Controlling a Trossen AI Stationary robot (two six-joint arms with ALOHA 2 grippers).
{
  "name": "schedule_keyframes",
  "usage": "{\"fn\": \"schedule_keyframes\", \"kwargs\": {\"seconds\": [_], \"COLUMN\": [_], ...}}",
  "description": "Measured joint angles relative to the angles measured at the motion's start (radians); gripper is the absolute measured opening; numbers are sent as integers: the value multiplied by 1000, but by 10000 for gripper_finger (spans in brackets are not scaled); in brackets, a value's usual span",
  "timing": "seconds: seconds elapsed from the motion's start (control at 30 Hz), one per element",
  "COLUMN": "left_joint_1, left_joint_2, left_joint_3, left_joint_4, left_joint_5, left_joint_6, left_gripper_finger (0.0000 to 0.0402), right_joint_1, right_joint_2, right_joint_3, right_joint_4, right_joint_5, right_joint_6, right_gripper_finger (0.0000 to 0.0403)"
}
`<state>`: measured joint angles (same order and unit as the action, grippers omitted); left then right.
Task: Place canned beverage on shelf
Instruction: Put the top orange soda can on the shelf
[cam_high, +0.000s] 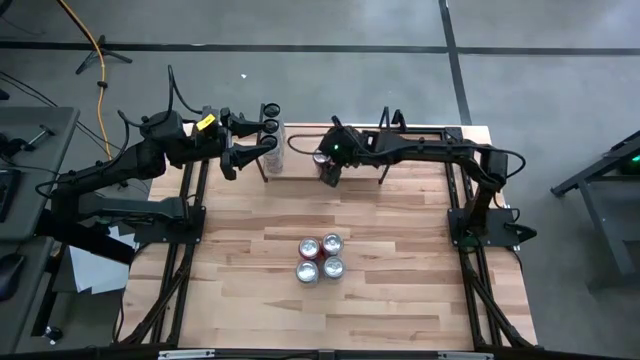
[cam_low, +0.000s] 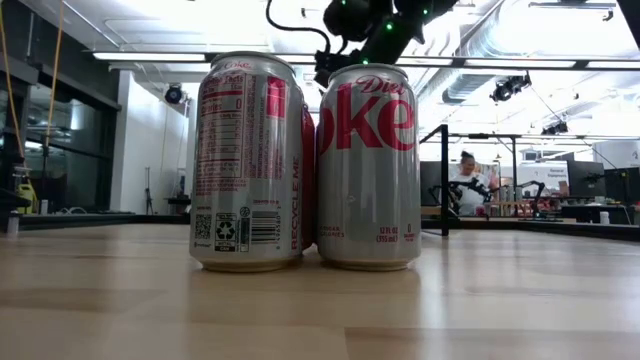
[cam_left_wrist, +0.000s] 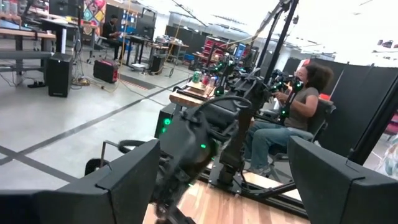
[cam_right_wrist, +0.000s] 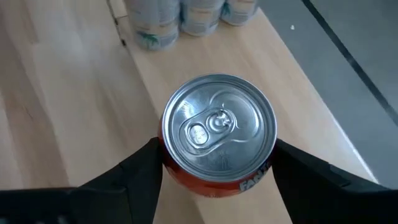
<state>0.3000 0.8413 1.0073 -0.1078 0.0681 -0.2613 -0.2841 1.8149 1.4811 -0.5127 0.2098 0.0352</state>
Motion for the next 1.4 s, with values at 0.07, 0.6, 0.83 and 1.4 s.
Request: {"fn": "schedule_keyframes", "kwargs": {"seconds": [0.07,0.6,0.83,1.4], "left_joint_1": [0,0,0,0], "left_joint_2": [0,0,0,0], "left_joint_3": [0,0,0,0], "left_joint_4": [0,0,0,0], "left_joint_5": [0,0,0,0], "left_joint_6": [-1,1,1,0], "left_gripper_finger": [304,304,304,304], "right_joint_1": [-26,-96,-96,-96], "right_joint_2": [0,0,0,-1], "right_joint_3": [0,0,0,2], "right_joint_4": [0,2,2,-22], "right_joint_5": [-48,-160,-158,-148], "right_joint_6": [-25,-112,-113,-102], "right_gripper_finger": [252,292,298,304]}}
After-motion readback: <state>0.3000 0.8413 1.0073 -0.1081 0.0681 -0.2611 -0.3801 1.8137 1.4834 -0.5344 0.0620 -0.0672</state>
